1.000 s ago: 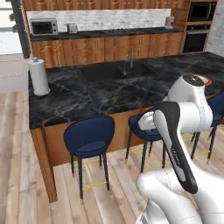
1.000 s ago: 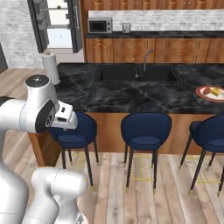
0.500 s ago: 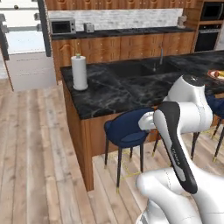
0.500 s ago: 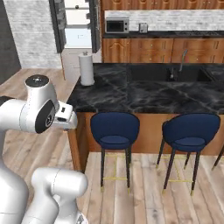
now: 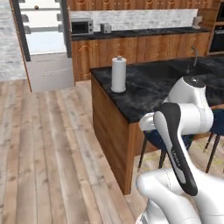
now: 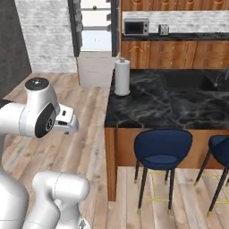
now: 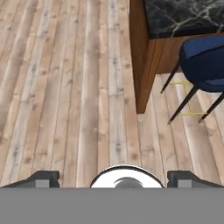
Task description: Take the cheese, chicken drumstick, and sweet potato from the fridge and place them on the plate on the dining counter to create an appetizer plate.
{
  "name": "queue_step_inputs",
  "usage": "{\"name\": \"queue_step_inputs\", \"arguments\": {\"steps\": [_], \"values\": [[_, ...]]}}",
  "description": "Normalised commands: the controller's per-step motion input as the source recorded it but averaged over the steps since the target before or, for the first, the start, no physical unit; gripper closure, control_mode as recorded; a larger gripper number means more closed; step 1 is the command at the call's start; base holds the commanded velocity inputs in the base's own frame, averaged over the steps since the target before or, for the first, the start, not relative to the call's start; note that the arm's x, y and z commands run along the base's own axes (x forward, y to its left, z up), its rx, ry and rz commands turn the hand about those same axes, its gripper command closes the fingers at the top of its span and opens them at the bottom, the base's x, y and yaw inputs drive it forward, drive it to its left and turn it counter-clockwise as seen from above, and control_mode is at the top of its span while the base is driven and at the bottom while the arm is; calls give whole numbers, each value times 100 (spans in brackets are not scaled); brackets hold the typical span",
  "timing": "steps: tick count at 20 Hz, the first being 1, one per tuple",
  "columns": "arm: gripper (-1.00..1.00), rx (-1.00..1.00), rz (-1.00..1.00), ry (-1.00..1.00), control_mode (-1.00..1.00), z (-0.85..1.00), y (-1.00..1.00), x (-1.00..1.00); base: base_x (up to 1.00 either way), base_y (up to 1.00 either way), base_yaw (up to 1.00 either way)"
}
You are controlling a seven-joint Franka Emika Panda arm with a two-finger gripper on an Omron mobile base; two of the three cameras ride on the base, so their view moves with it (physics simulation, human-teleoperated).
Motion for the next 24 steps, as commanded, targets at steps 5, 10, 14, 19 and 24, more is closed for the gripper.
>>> {"name": "queue_step_inputs", "arguments": {"steps": [5, 10, 14, 19, 24], "values": [[-100, 0, 0, 0, 100, 0, 0, 0, 100, 100, 0], [-100, 0, 0, 0, 100, 0, 0, 0, 100, 100, 0], [-100, 0, 0, 0, 100, 0, 0, 0, 100, 98, 0], [-100, 0, 0, 0, 100, 0, 0, 0, 100, 25, -6], [-100, 0, 0, 0, 100, 0, 0, 0, 100, -3, -8]]}}
